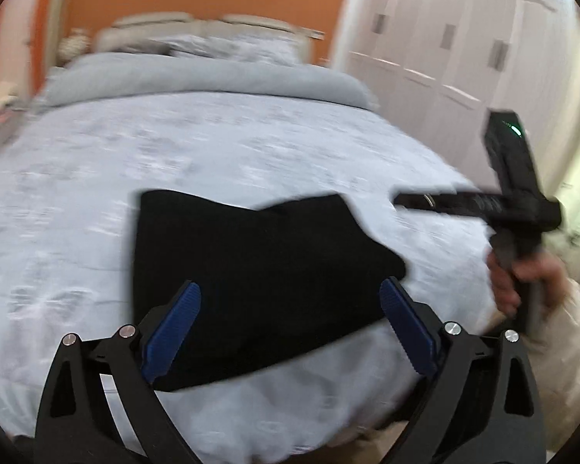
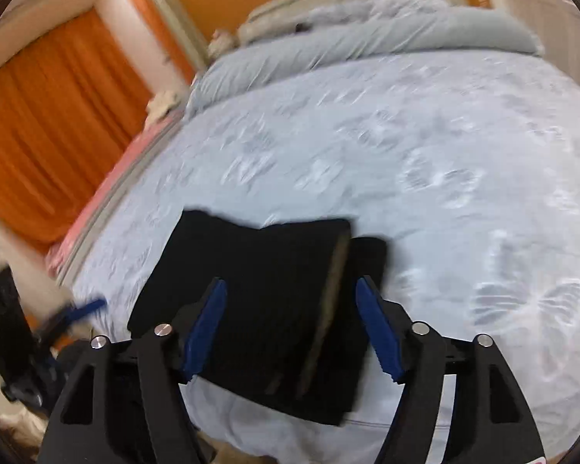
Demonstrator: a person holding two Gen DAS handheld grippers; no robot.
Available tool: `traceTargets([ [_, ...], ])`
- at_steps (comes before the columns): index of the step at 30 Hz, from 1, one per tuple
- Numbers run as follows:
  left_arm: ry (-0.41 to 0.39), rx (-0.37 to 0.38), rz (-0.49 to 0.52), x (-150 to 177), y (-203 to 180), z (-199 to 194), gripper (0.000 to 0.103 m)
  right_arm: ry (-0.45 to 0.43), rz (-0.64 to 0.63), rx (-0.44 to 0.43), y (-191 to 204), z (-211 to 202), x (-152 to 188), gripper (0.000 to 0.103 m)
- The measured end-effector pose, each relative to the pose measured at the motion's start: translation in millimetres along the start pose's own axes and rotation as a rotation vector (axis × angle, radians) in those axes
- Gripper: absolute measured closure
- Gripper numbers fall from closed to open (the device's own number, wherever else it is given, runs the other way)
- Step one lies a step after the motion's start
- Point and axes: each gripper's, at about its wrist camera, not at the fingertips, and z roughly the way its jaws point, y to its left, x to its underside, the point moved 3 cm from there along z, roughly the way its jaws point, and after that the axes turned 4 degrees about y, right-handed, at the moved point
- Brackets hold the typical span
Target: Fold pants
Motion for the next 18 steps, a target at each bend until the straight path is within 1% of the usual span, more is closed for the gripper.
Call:
traceTargets([
  [2, 0.005, -0.090, -0.035, -6, 17, 3, 0.011, 0.070, -0.004, 0.046, 5, 32, 0, 0.035],
  [4, 0.023, -0.157, -0.078, -9, 34, 7, 0.011, 0.111, 0.026, 0.064, 3, 53, 3, 0.035],
  [5, 0.024, -0.174, -0.105, -11, 43, 8, 0.011, 0.135, 0.050, 0.073, 0, 65, 2, 0.035],
  [6, 0.025, -0.183, -0.137, -14, 53, 11, 0.011, 0.150, 0.061, 0.087, -2, 75, 2, 0.037],
  [7, 0.027, -0.191, -0.155, -14, 59, 12, 0.011, 0.147, 0.053, 0.094, -1, 78, 4, 0.060],
  [8, 0.026, -0.200, -0.184, -15, 68, 15, 0.011, 0.142, 0.041, 0.082, 3, 80, 2, 0.084],
  [9, 0.023, -0.204, -0.195, -15, 72, 15, 0.011, 0.129, 0.049, 0.054, 5, 73, -1, 0.091],
  [10, 0.022, -0.212, -0.214, -14, 78, 15, 0.011, 0.097, 0.049, 0.028, 9, 62, -4, 0.092],
  [12, 0.014, -0.214, -0.227, -11, 87, 13, 0.011, -0.004, 0.020, 0.013, 22, 26, -11, 0.092],
  [14, 0.000, -0.247, -0.226, -10, 89, 14, 0.011, -0.047, 0.000, 0.023, 23, 9, -12, 0.093],
  [15, 0.003, -0.263, -0.220, -9, 90, 15, 0.011, -0.039, 0.007, 0.058, 15, 12, -9, 0.092],
  [16, 0.022, -0.275, -0.215, -7, 89, 20, 0.011, -0.010, 0.017, 0.105, 5, 22, -5, 0.091],
  [17, 0.048, -0.278, -0.213, -4, 88, 28, 0.011, 0.035, 0.033, 0.161, -8, 38, 1, 0.090],
  [18, 0.061, -0.282, -0.211, -3, 87, 31, 0.011, 0.131, 0.066, 0.194, -25, 63, 10, 0.085],
])
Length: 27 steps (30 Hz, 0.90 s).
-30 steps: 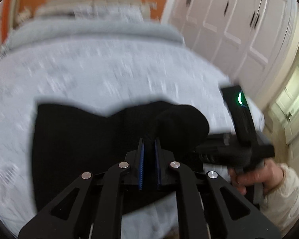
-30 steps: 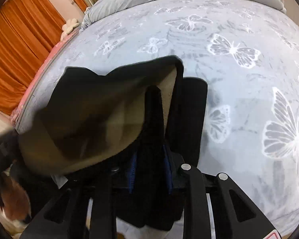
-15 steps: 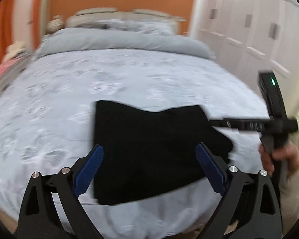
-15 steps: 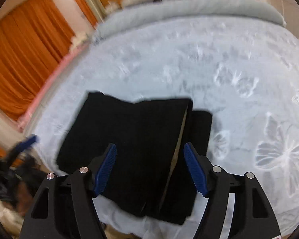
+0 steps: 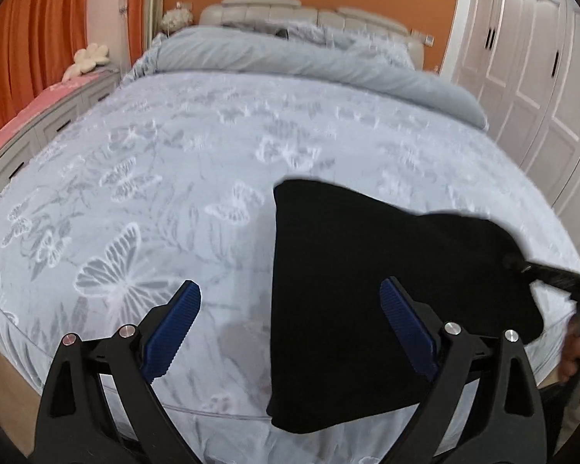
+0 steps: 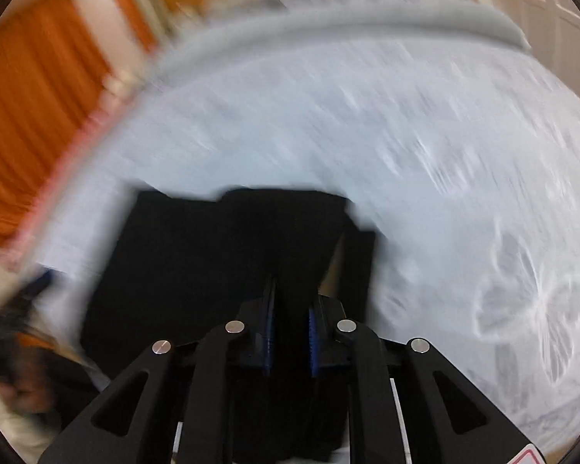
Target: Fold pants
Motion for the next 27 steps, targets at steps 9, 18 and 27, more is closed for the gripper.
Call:
traceTargets([
  [9, 0.013, -0.137, 0.111, 9, -23, 16, 0.011, -0.130, -0.148, -0.119, 59, -44, -24, 0.082],
  [18, 0.037, -0.138, 0.121, 10, -32, 25, 0.011, -0.108, -0.041, -0.015, 36, -14, -50, 0.061],
  [27, 0.056, -0.124, 0.099, 11, -28, 26, 0.011, -0.013, 0.080, -0.159, 7, -25, 32, 0.031],
])
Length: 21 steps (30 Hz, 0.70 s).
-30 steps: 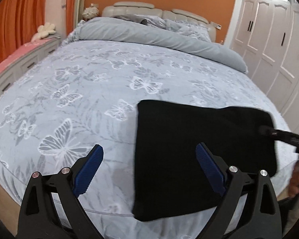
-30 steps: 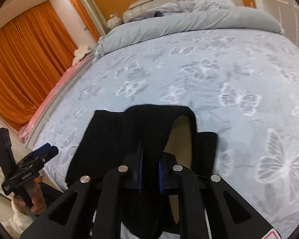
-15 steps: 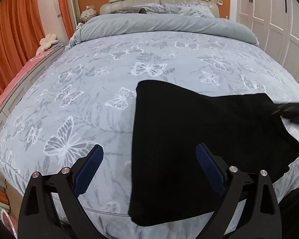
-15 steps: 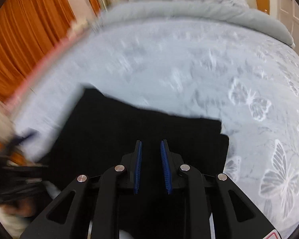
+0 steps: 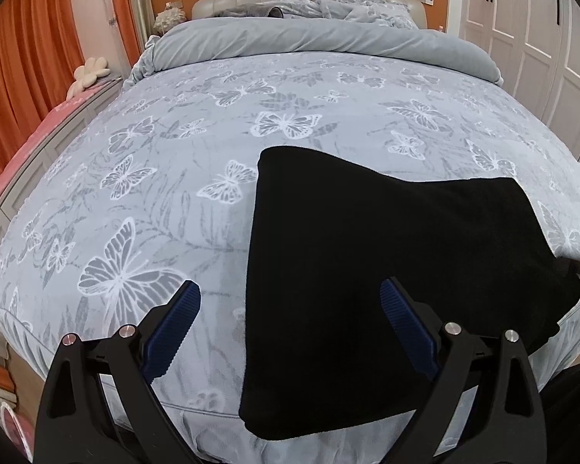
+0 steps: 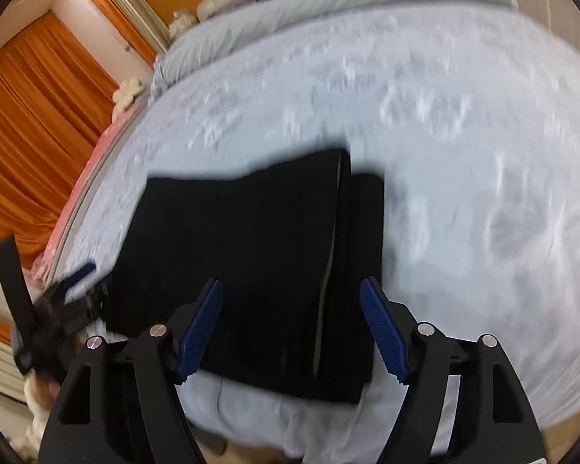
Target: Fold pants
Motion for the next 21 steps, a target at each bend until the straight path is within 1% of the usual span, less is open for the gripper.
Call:
traceTargets([
  [1, 0.000, 0.001, -0.001, 0, 0, 0, 0.011, 0.010, 0.006, -0.008, -1, 1, 9, 0.031],
  [3, 0.001, 0.000, -0.001, 0, 0, 0, 0.011, 0.005, -0.001, 0.010, 2, 6, 16, 0.031],
  [4, 0.001, 0.001, -0.003, 0, 0, -1, 0.011, -0.004, -0.013, 0.020, 5, 7, 15, 0.035],
  [5, 0.000, 0.003, -0.006, 0, 1, -1, 0.011, -0.008, -0.025, 0.025, 8, 7, 15, 0.052],
  [6, -0.003, 0.005, -0.011, 0, 2, -2, 0.011, -0.010, -0.046, 0.059, 11, 8, 13, 0.059],
  [7, -0.006, 0.007, -0.015, -1, 2, -3, 0.011, -0.012, -0.053, 0.070, 12, 8, 12, 0.061],
  [8, -0.011, 0.008, -0.021, -1, 3, -4, 0.011, -0.017, -0.057, 0.062, 15, 5, 11, 0.068],
  [10, -0.020, 0.013, -0.038, -1, 8, -7, 0.011, -0.034, -0.062, 0.045, 18, -1, 9, 0.074],
  [11, -0.022, 0.014, -0.047, -2, 10, -8, 0.011, -0.038, -0.066, 0.034, 20, -4, 9, 0.074],
  [12, -0.021, 0.015, -0.057, -2, 13, -8, 0.011, -0.037, -0.064, 0.033, 20, -3, 9, 0.071],
  [14, -0.014, 0.020, -0.072, -1, 18, -6, 0.011, -0.012, -0.036, 0.036, 15, 3, 8, 0.058],
  [16, -0.008, 0.031, -0.085, -1, 21, -6, 0.011, 0.013, 0.017, -0.003, 4, 12, 9, 0.055],
  [18, -0.010, 0.036, -0.095, -1, 24, -7, 0.011, 0.018, 0.033, -0.030, 0, 16, 9, 0.052],
  [19, -0.011, 0.038, -0.095, -1, 25, -7, 0.011, 0.016, 0.038, -0.042, -1, 17, 9, 0.056],
  [20, -0.012, 0.041, -0.094, 0, 25, -8, 0.011, 0.019, 0.035, -0.045, 1, 17, 10, 0.076],
  [21, -0.012, 0.046, -0.091, -1, 24, -8, 0.011, 0.029, 0.031, -0.060, 3, 17, 10, 0.079],
])
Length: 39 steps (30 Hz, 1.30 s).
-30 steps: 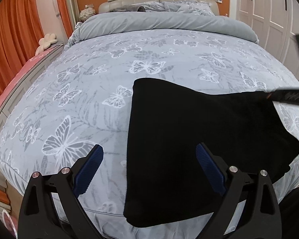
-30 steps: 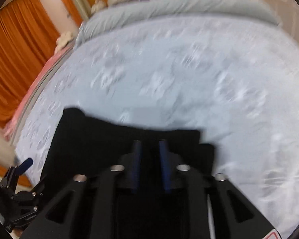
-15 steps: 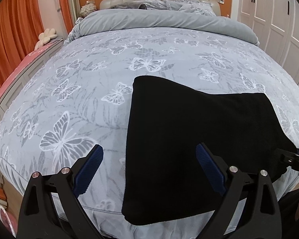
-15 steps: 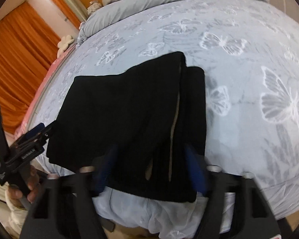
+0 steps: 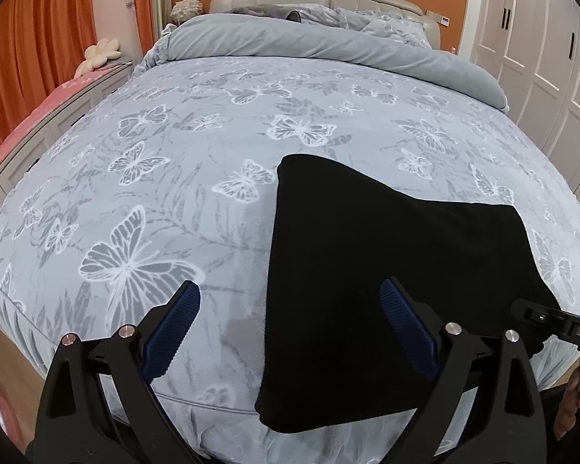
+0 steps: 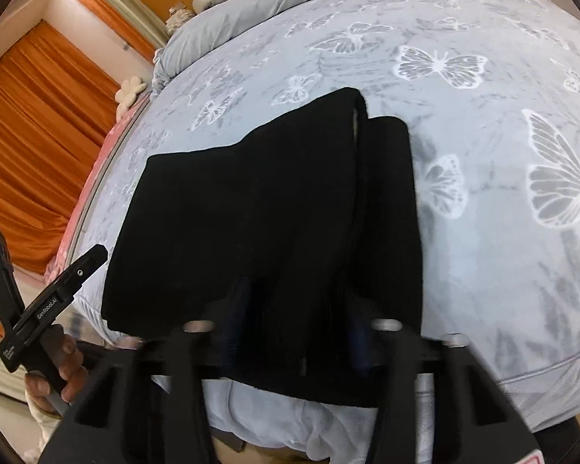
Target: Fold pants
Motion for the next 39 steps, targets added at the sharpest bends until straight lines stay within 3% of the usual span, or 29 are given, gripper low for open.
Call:
traceTargets([
  [2, -0.004, 0.005, 0.005, 1, -2, -1, 0.011, -0.030, -0.034, 0.003, 14, -14, -4, 0.085],
  [5, -0.007, 0.015, 0.013, 2, -4, -4, 0.011, -0.124, -0.115, -0.004, 44, -58, -10, 0.086],
  [8, -0.009, 0.029, 0.023, 4, -6, -6, 0.011, -0.172, -0.163, 0.050, 54, -83, -7, 0.086],
  [10, -0.002, 0.031, 0.030, 5, -8, -4, 0.010, -0.134, -0.139, 0.110, 35, -70, -1, 0.085],
  [13, 0.033, 0.046, 0.031, 8, -11, 2, 0.010, 0.009, -0.063, 0.185, -6, -17, 10, 0.076],
  [15, 0.042, 0.047, 0.033, 10, -13, 4, 0.010, -0.040, -0.019, 0.124, -10, -27, 11, 0.075],
  [18, 0.032, 0.011, 0.051, 14, -14, 3, 0.010, -0.163, -0.069, 0.195, 10, -61, -1, 0.072],
  [20, 0.032, 0.006, 0.056, 13, -15, 4, 0.010, -0.192, -0.137, 0.211, 27, -72, -10, 0.072],
  [26, 0.039, -0.004, 0.072, 14, -22, 8, 0.010, -0.039, -0.320, 0.181, 63, -15, -40, 0.077],
  [28, 0.039, -0.012, 0.084, 15, -25, 9, 0.010, 0.021, -0.312, 0.216, 52, 14, -53, 0.080],
  [29, 0.038, -0.016, 0.089, 16, -27, 10, 0.010, 0.024, -0.302, 0.269, 39, 25, -61, 0.088],
  [31, 0.039, -0.024, 0.094, 15, -27, 12, 0.010, 0.014, -0.260, 0.242, 28, 25, -66, 0.094],
  [33, 0.045, -0.021, 0.093, 15, -27, 14, 0.010, -0.034, -0.208, 0.193, 26, 4, -66, 0.085],
  [35, 0.048, -0.016, 0.091, 15, -26, 15, 0.010, -0.126, -0.236, 0.247, 30, -23, -59, 0.055],
  [37, 0.049, -0.012, 0.088, 14, -26, 15, 0.010, -0.180, -0.247, 0.257, 30, -39, -55, 0.046],
  [39, 0.051, -0.005, 0.085, 13, -26, 16, 0.010, -0.194, -0.229, 0.243, 22, -50, -46, 0.045],
])
